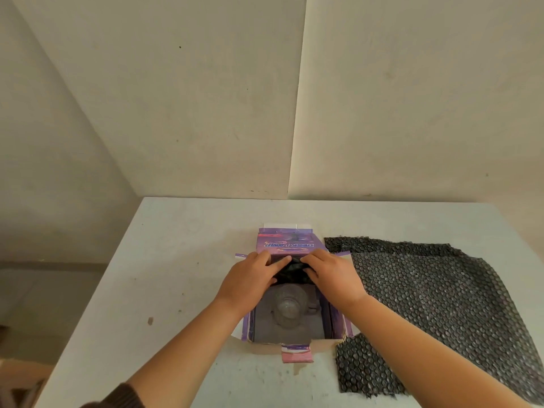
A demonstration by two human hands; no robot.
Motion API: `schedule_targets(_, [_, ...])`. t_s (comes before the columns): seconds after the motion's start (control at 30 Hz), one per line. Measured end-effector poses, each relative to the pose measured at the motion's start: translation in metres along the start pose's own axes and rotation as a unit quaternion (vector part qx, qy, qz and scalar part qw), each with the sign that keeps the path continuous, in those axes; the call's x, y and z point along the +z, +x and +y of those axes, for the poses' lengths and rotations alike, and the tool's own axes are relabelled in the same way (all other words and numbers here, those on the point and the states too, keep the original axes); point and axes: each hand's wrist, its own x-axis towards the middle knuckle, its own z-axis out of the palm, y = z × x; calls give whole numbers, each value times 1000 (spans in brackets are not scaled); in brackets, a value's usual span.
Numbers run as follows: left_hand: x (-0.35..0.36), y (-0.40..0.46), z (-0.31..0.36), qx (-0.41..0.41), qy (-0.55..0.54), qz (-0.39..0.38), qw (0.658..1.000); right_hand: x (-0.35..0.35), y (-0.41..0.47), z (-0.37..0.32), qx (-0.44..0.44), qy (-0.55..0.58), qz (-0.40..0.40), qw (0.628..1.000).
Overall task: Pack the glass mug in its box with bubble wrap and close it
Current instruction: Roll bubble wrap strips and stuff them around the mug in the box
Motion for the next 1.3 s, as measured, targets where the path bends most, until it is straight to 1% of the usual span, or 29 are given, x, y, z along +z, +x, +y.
schedule_targets(0.13, [1,4,0,-16,-3,-8,1000,-7,2,6,0,19,-81,997])
schedule_targets(0.17, [1,5,0,-22,-11,-13,1000,-9,2,9,8,38,-113,993])
schedule_targets(0.23, [1,8,-1,-36,-27,-22,999,-15,1,14,13,77,-140,987])
schedule_targets(0.33, [5,12,-8,-58,-70,-32,995,-21,-4,18,-5,102,-115,988])
schedule_targets(0.4, [6,12,-12,-73,-113,-31,990,-18,-6,19,-39,94,-104,989])
schedule_targets(0.47, [5,10,-14,-63,-147,-34,987,-14,-5,18,-54,65,-94,992])
schedule_targets(0.57, [0,6,-13,-15,-164,-78,983,-9,0,17,-45,18,-101,994])
schedule_targets(0.7, [-4,10,-16,33,-107,-185,976,-8,11,10,-31,-55,-206,976])
schedule_targets(0.77, [-5,16,-17,44,-64,-212,974,-16,17,8,-9,-45,-264,964])
schedule_targets(0.83, [-5,21,-17,50,-35,-209,976,-22,22,9,-11,-46,-308,950])
schedule_targets(0.9, [-5,24,-16,25,-50,-196,979,-28,24,11,-21,-48,-352,935])
schedule_targets(0.97, [-3,25,-14,19,-29,-175,984,-31,27,13,-25,-41,-389,920])
schedule_targets(1.03, [-1,24,-15,5,-30,-158,987,-33,29,16,-25,-37,-392,919])
schedule_targets(1.1, [-1,22,-16,-13,-51,-150,987,-31,28,17,-21,-36,-374,927])
schedule_targets(1.2, [-2,16,-16,8,-34,-113,993,-25,20,17,-33,-54,-314,947])
schedule_targets(1.3, [0,10,-12,-1,-48,-73,996,-20,10,10,-44,-80,-262,961])
